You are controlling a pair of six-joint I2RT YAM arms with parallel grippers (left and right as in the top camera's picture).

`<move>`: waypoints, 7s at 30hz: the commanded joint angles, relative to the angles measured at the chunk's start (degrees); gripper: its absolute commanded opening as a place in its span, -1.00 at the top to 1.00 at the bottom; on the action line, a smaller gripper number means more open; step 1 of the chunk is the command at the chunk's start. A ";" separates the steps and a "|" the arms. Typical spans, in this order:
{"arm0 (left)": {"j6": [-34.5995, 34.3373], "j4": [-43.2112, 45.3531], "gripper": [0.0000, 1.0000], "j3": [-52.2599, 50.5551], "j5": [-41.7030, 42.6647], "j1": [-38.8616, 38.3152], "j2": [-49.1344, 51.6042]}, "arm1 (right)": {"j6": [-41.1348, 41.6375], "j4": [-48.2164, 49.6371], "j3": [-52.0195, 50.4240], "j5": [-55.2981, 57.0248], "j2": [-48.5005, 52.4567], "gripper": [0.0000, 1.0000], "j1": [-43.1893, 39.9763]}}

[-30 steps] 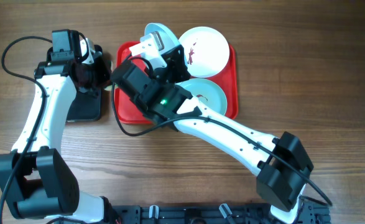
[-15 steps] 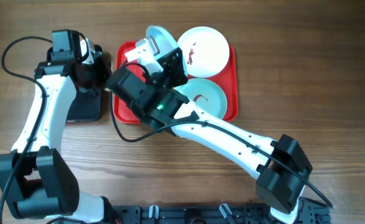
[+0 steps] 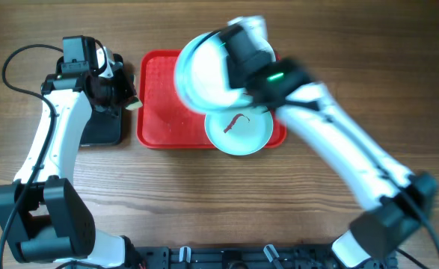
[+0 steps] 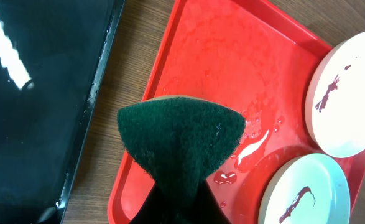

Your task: Clean dirty plates on tray and stack at the side

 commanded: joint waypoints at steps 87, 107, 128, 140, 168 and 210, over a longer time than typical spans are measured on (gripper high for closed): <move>-0.07 0.90 0.92 0.09 -1.33 -4.42 0.66 | 8.26 5.31 -22.97 -31.08 11.32 0.91 -8.00; 0.20 0.63 0.92 0.09 -1.33 -4.48 0.66 | -2.10 32.65 -22.60 -27.39 14.34 0.89 -0.07; 13.27 3.17 0.92 0.09 -2.84 -10.12 4.94 | 13.90 27.15 -22.03 -33.59 16.31 0.43 -0.11; 16.59 5.27 0.92 0.09 -2.60 -11.15 8.52 | 20.90 27.30 -22.32 -34.49 20.39 0.88 0.37; 20.70 19.96 0.92 -18.36 -8.20 -14.36 9.22 | 12.79 30.71 -20.59 -34.82 20.63 0.91 0.11; 27.17 19.47 0.92 -19.82 7.96 -22.40 14.45 | 12.74 30.69 -20.59 -34.80 20.63 0.91 0.11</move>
